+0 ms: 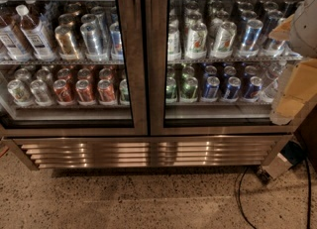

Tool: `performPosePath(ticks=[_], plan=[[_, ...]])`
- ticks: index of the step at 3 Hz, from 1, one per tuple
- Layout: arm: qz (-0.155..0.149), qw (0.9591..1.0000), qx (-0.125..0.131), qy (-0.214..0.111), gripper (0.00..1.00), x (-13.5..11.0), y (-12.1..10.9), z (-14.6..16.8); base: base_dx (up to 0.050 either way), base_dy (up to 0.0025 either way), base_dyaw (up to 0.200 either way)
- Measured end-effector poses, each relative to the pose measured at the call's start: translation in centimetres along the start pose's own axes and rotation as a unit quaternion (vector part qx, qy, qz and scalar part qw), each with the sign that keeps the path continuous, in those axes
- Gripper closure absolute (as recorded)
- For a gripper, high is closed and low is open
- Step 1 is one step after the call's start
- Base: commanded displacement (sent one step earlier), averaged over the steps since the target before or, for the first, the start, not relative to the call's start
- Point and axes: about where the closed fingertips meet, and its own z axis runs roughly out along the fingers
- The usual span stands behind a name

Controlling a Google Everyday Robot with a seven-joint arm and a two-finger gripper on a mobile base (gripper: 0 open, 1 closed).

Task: Open right fridge door

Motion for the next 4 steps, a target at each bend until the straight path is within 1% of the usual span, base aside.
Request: performPosePath(ticks=[2, 3, 4], plan=[[0.0, 1.0, 0.0, 0.0, 0.0, 0.0, 0.0, 0.0, 0.049, -0.00001, 0.0], [0.0, 1.0, 0.0, 0.0, 0.0, 0.0, 0.0, 0.0, 0.0, 0.0, 0.0], [0.006, 0.9989, -0.031, -0.034, 0.0, -1.5, -0.8, 2.4, 0.0, 0.0, 0.0]])
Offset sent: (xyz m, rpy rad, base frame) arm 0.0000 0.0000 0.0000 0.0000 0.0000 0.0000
